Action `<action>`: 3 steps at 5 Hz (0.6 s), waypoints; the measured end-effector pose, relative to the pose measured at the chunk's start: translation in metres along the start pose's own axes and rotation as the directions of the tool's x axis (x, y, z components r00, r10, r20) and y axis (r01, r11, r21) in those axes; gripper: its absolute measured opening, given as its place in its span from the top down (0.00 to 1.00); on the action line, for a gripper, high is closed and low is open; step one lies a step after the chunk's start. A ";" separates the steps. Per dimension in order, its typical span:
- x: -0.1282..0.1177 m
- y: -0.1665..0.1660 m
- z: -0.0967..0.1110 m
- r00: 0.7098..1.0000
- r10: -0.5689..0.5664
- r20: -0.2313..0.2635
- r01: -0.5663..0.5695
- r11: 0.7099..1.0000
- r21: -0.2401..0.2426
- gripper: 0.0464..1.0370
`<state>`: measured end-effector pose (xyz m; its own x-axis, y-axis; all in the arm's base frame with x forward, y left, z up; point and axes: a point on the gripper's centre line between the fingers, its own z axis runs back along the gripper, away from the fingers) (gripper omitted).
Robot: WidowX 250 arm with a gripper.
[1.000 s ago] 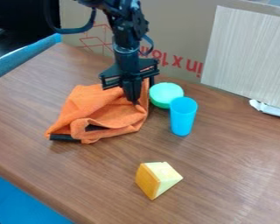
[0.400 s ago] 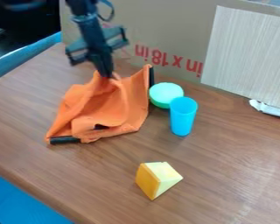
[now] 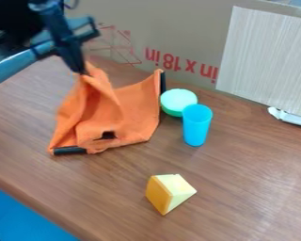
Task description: Unfold the cloth from right to left
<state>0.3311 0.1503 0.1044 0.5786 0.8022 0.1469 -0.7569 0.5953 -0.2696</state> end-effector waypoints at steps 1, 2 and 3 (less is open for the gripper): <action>0.017 0.029 0.016 1.000 -0.027 -0.008 0.027 1.000 0.004 1.00; 0.026 0.056 0.027 0.999 -0.050 -0.015 0.050 0.999 0.018 1.00; 0.037 0.075 0.036 0.997 -0.081 0.013 0.080 0.995 0.066 1.00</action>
<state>0.2848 0.2262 0.1242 0.6344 0.7516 0.1808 -0.7262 0.6596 -0.1937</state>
